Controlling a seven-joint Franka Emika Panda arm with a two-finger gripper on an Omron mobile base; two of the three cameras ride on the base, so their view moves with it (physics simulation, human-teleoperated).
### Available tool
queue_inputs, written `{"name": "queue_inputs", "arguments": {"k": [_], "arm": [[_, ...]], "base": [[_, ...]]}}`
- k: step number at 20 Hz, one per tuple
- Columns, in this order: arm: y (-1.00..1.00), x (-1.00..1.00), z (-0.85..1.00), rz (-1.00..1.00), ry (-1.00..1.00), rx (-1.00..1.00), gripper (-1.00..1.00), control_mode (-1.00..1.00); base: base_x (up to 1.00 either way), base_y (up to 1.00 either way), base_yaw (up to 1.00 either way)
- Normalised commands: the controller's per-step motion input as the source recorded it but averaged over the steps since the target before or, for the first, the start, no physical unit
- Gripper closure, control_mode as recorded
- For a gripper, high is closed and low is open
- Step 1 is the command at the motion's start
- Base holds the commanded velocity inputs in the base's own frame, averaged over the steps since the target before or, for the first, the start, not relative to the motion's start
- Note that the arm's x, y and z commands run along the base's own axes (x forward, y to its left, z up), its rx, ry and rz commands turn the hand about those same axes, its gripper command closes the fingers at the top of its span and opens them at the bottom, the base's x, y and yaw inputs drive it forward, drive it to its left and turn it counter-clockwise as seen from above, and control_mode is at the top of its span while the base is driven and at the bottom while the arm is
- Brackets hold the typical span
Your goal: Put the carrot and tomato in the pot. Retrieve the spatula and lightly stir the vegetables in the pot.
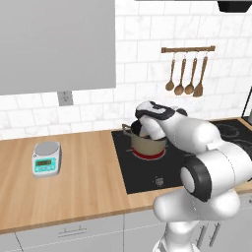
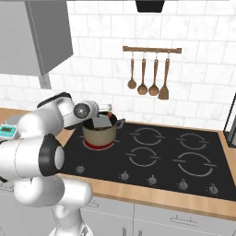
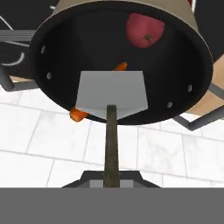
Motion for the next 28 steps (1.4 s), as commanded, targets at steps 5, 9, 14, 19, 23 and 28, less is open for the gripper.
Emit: {"name": "queue_inputs", "arguments": {"k": [5,9,14,19,23,28], "arm": [[0.00,0.00,0.13,0.06,-0.14,0.00,1.00,-1.00],[0.00,-0.16,0.02,0.08,-0.01,0.00,1.00,-1.00],[0.00,-0.86,0.44,0.10,-0.11,0.00,1.00,-1.00],[-0.01,-0.12,0.42,0.09,-0.16,0.00,1.00,-1.00],[-0.04,0.57,0.00,0.09,0.00,-0.02,1.00,-1.00],[-0.04,0.34,-0.22,0.03,0.03,-0.04,1.00,-1.00]], "base": [[0.00,0.00,0.00],[0.00,0.00,0.00],[0.00,0.00,0.00],[0.00,0.00,0.00],[0.00,0.00,0.00],[0.00,0.00,0.00]]}}
